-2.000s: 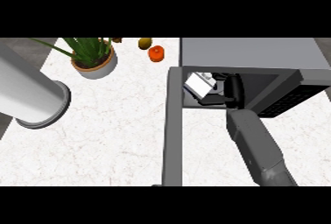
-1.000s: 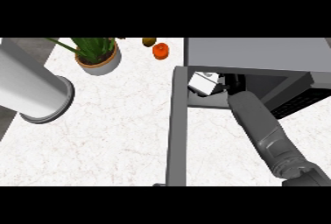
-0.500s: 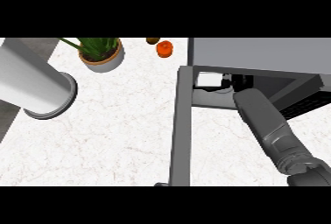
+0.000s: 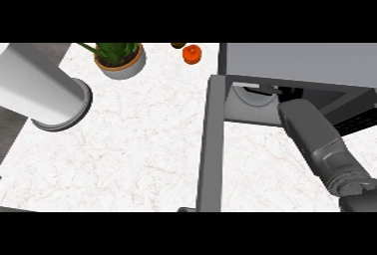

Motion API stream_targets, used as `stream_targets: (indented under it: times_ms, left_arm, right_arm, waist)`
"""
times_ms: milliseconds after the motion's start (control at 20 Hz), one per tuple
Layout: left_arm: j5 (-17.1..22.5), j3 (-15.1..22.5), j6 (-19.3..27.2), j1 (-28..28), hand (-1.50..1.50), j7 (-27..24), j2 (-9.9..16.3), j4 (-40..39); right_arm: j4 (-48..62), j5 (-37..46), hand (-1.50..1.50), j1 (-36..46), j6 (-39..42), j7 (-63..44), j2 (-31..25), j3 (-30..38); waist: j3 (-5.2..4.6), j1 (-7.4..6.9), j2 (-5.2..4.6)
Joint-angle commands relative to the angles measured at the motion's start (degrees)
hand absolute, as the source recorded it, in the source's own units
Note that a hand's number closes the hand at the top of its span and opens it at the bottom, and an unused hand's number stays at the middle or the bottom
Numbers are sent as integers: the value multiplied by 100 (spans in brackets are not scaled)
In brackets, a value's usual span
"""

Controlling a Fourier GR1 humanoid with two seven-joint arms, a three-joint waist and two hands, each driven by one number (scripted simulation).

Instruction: Pick up the milk, place it into the microwave and close the microwave

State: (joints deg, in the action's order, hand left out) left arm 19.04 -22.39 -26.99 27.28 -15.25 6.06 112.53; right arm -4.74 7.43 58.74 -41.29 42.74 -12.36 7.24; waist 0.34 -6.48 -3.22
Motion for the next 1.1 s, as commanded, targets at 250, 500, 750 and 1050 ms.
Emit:
stream_targets:
  times_ms: [250,500,750,1050]
  left_arm:
    - [-90,72,74,-385,-150,90,61,-267]
    - [-190,122,109,-509,-150,125,73,-385]
    - [-179,107,129,-660,-150,68,63,-509]
    - [-364,223,82,-540,-150,34,14,-487]
  right_arm:
    - [194,123,150,-41,-445,-185,-66,-61]
    - [269,302,-150,165,-524,-411,-125,-225]
    - [122,313,-150,139,-795,-315,129,-217]
    - [167,416,-150,258,-677,-464,187,-295]
  waist:
    - [0,-117,-72]
    - [-2,-197,-78]
    - [-4,-177,-54]
    - [-4,-224,-37]
